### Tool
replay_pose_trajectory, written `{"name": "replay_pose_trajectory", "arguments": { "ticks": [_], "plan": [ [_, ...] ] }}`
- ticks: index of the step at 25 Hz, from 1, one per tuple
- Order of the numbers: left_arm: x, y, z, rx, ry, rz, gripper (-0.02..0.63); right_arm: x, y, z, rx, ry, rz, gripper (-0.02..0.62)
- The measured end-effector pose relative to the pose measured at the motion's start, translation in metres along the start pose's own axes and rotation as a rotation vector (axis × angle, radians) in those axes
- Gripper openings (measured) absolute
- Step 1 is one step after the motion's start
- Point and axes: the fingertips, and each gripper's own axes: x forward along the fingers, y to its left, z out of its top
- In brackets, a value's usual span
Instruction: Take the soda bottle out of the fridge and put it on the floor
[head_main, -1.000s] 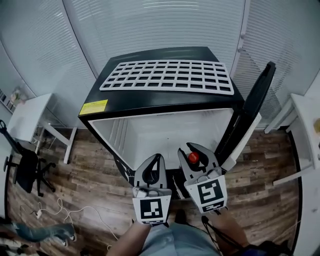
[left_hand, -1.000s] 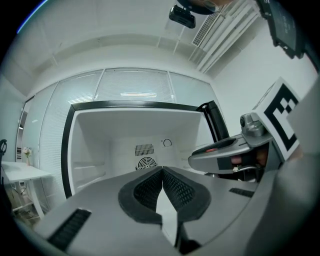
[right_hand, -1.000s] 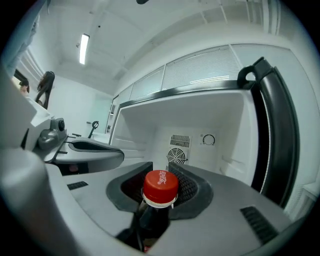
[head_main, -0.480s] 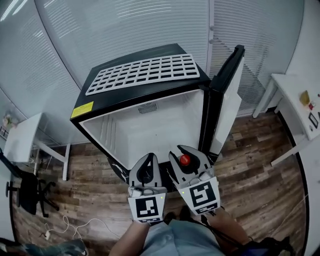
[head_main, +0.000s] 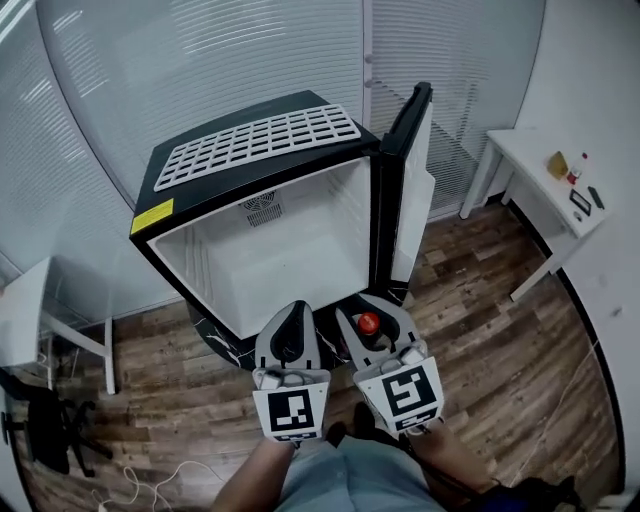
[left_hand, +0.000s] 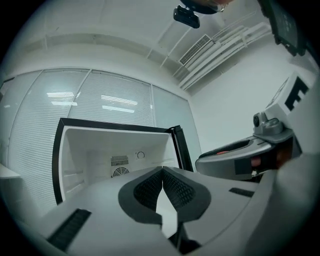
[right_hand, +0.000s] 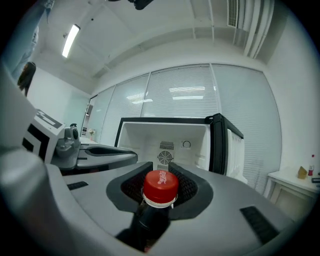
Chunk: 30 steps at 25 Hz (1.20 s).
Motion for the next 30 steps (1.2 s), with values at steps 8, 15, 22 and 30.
{"name": "replay_pose_trajectory", "arguments": {
  "ticks": [8,15,22,30],
  "plan": [
    [-0.001,-0.084,-0.011,0.000,-0.026,-0.273,0.018,-0.077,-0.033,-0.030,0.033,0.043,-0.264,0.110],
    [-0.011,-0.198,-0.006,-0.010,-0.034,-0.522,0.018,-0.178,-0.083,-0.054,0.033,0.101,-0.516,0.110],
    [-0.022,-0.293,0.006,0.003,-0.052,-0.672,0.018,-0.266,-0.126,-0.064,0.038,0.113,-0.666,0.110],
    [-0.035,-0.368,-0.003,0.006,-0.054,-0.788,0.018,-0.335,-0.151,-0.092,0.060,0.143,-0.783,0.110]
  ]
}}
